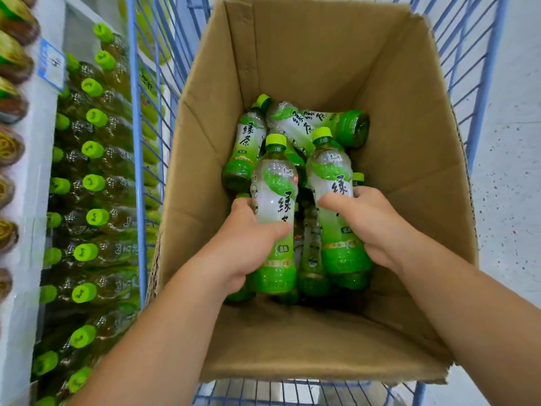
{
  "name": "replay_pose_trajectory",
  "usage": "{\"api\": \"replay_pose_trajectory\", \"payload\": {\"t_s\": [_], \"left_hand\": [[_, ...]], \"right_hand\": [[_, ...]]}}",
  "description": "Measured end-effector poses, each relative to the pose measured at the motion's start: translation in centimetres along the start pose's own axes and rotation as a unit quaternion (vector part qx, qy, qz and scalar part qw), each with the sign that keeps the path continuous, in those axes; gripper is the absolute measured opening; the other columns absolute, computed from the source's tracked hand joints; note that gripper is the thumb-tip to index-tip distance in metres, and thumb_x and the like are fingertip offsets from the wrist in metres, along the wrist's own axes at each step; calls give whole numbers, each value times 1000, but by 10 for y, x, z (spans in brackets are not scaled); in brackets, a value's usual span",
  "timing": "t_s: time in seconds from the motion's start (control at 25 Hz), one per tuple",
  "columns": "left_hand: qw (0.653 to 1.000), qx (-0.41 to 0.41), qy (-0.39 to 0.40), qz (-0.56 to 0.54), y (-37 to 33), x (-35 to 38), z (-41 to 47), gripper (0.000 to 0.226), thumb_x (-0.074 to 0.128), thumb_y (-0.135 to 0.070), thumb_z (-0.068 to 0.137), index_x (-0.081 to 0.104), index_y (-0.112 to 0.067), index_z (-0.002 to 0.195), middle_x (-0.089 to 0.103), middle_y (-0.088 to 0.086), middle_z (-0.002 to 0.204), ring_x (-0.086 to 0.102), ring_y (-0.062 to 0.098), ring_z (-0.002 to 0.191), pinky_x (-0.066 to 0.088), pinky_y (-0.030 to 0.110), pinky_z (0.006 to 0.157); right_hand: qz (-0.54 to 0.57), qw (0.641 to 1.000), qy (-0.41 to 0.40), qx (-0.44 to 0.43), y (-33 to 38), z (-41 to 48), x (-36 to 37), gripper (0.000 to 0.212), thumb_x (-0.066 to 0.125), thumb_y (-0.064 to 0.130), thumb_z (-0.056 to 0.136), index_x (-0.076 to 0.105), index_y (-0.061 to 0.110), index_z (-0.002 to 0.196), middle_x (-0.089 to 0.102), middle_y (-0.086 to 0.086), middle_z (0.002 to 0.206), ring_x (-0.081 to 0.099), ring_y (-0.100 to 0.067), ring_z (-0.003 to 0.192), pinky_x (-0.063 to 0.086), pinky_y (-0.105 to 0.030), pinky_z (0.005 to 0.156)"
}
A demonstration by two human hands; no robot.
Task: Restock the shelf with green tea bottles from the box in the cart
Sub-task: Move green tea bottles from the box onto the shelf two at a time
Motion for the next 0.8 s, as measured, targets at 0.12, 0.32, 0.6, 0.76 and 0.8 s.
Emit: {"api": "replay_pose_trajectory", "payload": {"t_s": [0.12,0.32,0.6,0.76,0.8], "left_hand": [[997,32,34,-53,-7,-5,-17,63,78,-30,80,44,-28,133,71,-6,117,70,17,106,55,47,95],[990,92,26,-105,-21,-14,-36,67,82,-37,63,51,-36,122,75,-10,109,73,11,100,56,40,84],[974,171,-133,-57,-51,-36,-78,72,86,-41,51,52,-38,115,74,-20,97,72,1,88,56,26,72],[947,205,-227,-95,-68,-55,-108,59,81,-29,59,57,-29,113,75,-14,89,72,2,80,57,22,63],[939,210,-249,-107,-70,-60,-119,60,80,-29,59,57,-26,114,74,-14,88,72,2,78,57,21,61]], "right_hand": [[16,999,39,-11,8,-16,0,28,78,23,82,72,10,106,77,-16,95,76,-35,85,61,-57,77],[38,995,68,-67,27,-44,4,40,78,32,82,64,17,116,75,-9,105,75,-28,94,60,-55,85],[-33,986,80,-144,75,-73,2,45,81,36,78,63,20,116,73,-5,107,73,-25,96,60,-53,84],[-72,968,126,-204,110,-89,16,44,80,35,78,65,19,115,74,-5,106,73,-25,95,60,-53,85],[-77,964,140,-213,116,-94,21,45,80,36,77,65,19,116,74,-5,107,73,-25,95,60,-53,85]]}}
Point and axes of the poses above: each hand's wrist, its own z-axis towards the middle knuckle, its own x-axis out of the palm, y = z × x, the point moved 9 cm from there along z, towards the middle knuckle
